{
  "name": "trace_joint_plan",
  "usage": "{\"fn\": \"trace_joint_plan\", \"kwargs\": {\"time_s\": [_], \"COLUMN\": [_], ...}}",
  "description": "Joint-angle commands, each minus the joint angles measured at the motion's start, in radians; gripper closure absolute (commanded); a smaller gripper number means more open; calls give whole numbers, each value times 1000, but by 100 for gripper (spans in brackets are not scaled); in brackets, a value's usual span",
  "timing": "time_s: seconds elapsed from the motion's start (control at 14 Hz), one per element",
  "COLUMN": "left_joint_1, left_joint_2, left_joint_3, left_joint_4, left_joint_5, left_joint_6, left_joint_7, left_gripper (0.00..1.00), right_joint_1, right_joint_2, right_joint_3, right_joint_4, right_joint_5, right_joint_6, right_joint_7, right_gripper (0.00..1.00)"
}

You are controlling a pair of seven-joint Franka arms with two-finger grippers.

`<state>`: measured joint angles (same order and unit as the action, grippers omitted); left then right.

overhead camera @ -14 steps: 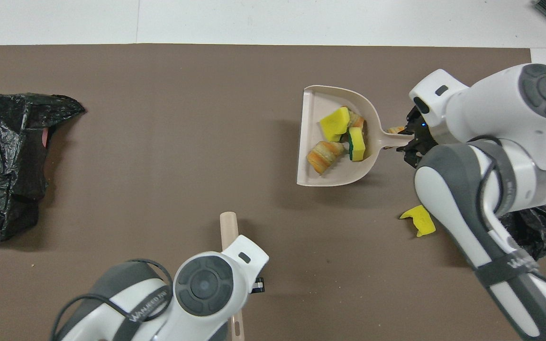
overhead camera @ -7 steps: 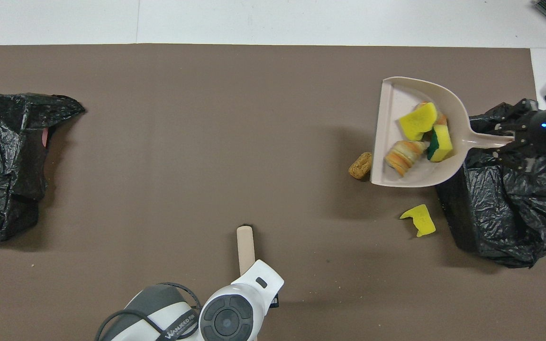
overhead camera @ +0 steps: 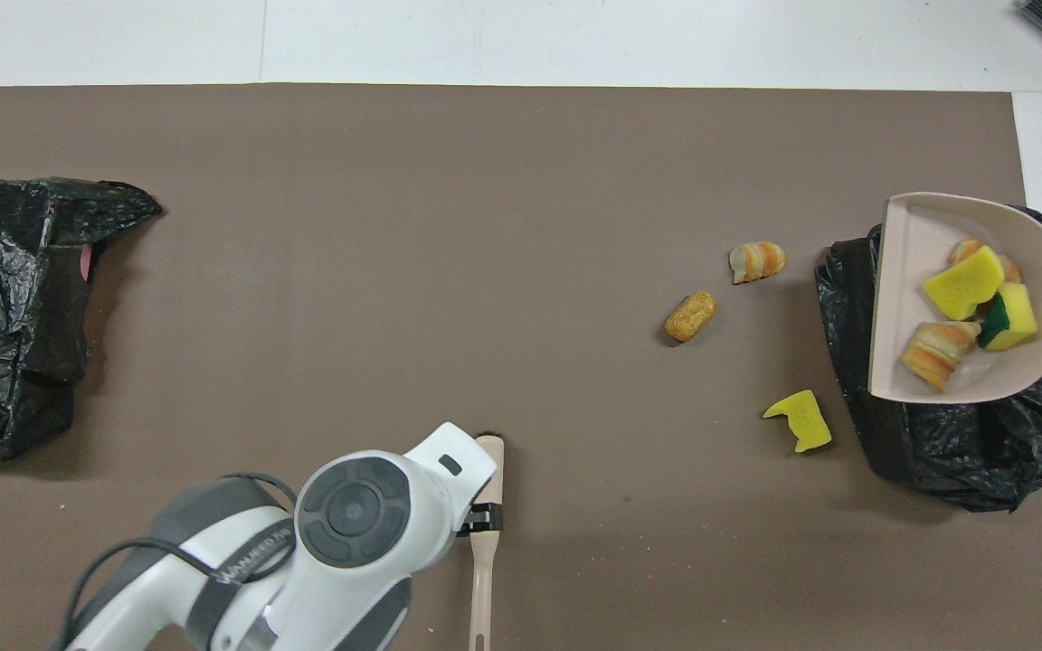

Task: Sweep and dump trash in bin
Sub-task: 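Carry the dustpan to the black bag with the right gripper and tip it, then bring the emptied dustpan back to the table center with the right gripper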

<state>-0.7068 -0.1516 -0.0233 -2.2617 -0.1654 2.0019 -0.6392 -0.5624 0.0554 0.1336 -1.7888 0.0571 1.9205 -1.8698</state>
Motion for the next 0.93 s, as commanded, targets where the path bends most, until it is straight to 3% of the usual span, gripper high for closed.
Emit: {"fn": "trace_joint_plan", "kwargs": {"time_s": [0.0,0.29,0.65,0.86], "left_joint_1": [113,289,499,595], "left_joint_2": [-13,1,49,116], "left_joint_3": [-3,-3,-3,-3], "left_joint_4": [79,209,313,451], "left_joint_5": [15,15,79,105], "left_joint_6": [-122,-193,-201,-271], "left_joint_7": [129,240,513,615], "left_gripper": [0,0,0,0], "right_joint_1": [-37,-22,77,150], "right_joint_2": [-31,-34,-32,-32], "right_joint_3": [11,17,15,17], "right_joint_4": [-23,-46,-49,-49], "right_joint_5": [-127,-448,-632,-784], "right_joint_6": [26,29,15,6], "right_joint_7": [1,36,54,115], "right_gripper": [100,100,100,100]}}
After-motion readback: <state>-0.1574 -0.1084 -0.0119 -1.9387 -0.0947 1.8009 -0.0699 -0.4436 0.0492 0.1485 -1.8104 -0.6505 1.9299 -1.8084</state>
